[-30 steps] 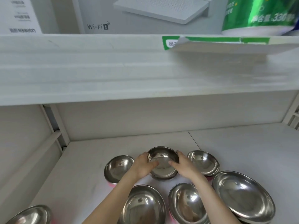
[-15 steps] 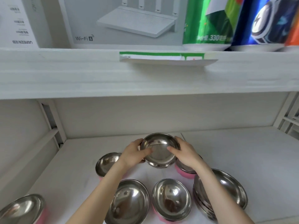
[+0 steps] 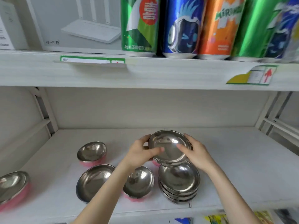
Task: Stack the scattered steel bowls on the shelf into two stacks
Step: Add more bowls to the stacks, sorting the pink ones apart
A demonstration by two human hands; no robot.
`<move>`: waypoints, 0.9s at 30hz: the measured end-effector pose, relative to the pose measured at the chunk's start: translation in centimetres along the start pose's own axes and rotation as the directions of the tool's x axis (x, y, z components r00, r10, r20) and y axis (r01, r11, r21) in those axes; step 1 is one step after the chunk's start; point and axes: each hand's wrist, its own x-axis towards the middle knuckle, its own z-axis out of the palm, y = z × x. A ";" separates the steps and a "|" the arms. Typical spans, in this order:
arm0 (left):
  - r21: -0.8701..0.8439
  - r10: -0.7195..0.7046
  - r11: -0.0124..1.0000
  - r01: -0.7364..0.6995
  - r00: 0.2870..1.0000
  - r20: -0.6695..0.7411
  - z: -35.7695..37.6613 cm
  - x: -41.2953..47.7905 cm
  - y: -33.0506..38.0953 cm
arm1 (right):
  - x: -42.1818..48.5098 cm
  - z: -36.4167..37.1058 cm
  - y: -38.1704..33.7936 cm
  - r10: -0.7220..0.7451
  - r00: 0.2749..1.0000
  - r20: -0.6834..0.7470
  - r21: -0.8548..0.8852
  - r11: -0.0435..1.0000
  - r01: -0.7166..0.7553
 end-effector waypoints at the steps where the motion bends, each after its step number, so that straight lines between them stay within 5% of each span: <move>1: 0.005 0.002 1.000 -0.002 1.000 0.001 1.0 -0.3 -0.2 | -0.6 -0.5 0.7 0.017 1.000 -0.009 0.001 1.000 -0.017; 16: 0.153 -0.092 0.980 0.131 0.967 -0.238 7.3 -3.3 -5.0 | -3.2 -0.4 7.2 -0.034 0.990 0.136 0.079 0.997 0.024; 27: 0.346 -0.030 0.931 0.120 0.967 -0.253 8.7 -4.9 -4.1 | -2.6 0.9 9.3 -0.073 0.996 0.048 -0.026 0.997 0.074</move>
